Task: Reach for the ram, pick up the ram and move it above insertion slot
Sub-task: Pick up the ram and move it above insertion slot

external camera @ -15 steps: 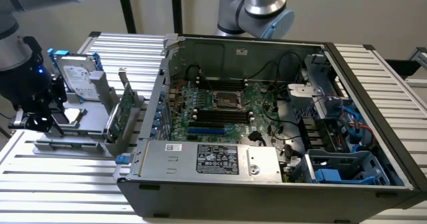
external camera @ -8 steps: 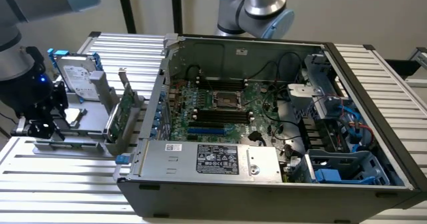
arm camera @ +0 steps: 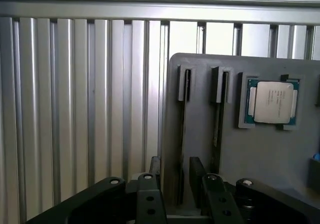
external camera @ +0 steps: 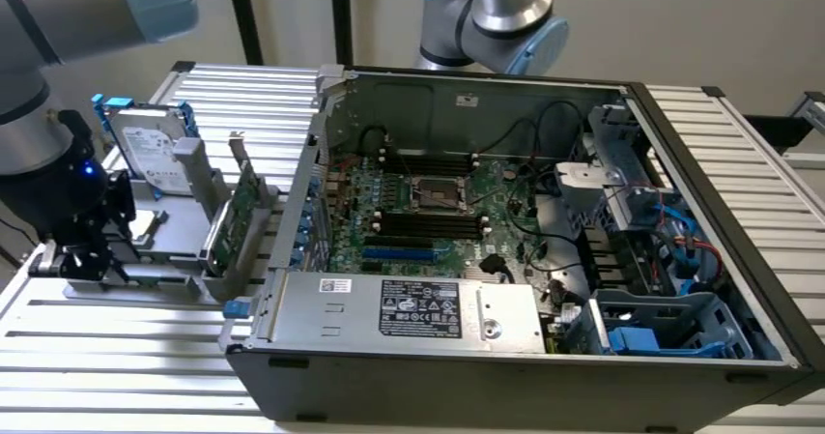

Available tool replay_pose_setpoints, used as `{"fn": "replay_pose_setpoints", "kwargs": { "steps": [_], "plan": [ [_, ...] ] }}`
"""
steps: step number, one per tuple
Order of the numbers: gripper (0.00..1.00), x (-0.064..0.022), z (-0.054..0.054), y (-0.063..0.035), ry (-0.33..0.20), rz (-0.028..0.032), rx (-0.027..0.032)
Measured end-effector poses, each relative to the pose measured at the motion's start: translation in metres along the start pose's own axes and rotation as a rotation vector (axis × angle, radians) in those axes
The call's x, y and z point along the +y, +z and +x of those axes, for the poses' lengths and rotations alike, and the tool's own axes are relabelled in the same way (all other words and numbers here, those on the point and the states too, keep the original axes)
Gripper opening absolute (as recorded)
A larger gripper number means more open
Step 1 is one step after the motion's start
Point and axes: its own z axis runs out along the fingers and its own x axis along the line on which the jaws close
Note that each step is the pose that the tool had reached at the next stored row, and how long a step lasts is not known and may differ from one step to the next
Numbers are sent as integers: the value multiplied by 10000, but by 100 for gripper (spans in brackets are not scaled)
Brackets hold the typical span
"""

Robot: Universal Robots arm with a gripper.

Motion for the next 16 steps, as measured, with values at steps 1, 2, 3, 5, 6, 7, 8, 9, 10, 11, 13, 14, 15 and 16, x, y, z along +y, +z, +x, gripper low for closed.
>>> {"fn": "replay_pose_setpoints", "kwargs": {
  "steps": [1,2,3,5,6,7,8,9,10,11,13,14,15,16],
  "plan": [
    [36,0,1,18,6,0,-1],
    [36,-1,2,36,10,0,-3],
    [36,-1,3,54,15,-1,-6],
    [36,-2,3,91,24,1,-11],
    [36,-3,3,109,28,1,-13],
    [36,-3,3,128,32,1,-14],
    [36,-4,3,146,34,1,-15],
    [36,-5,3,163,36,1,-17],
    [36,-5,3,181,37,1,-21],
    [36,-6,4,198,37,1,-25],
    [36,-6,3,229,38,0,-30],
    [36,-7,3,244,37,0,-34],
    [36,-8,1,255,37,-3,-37],
    [36,-8,-3,262,37,-4,-39]
  ]
}}
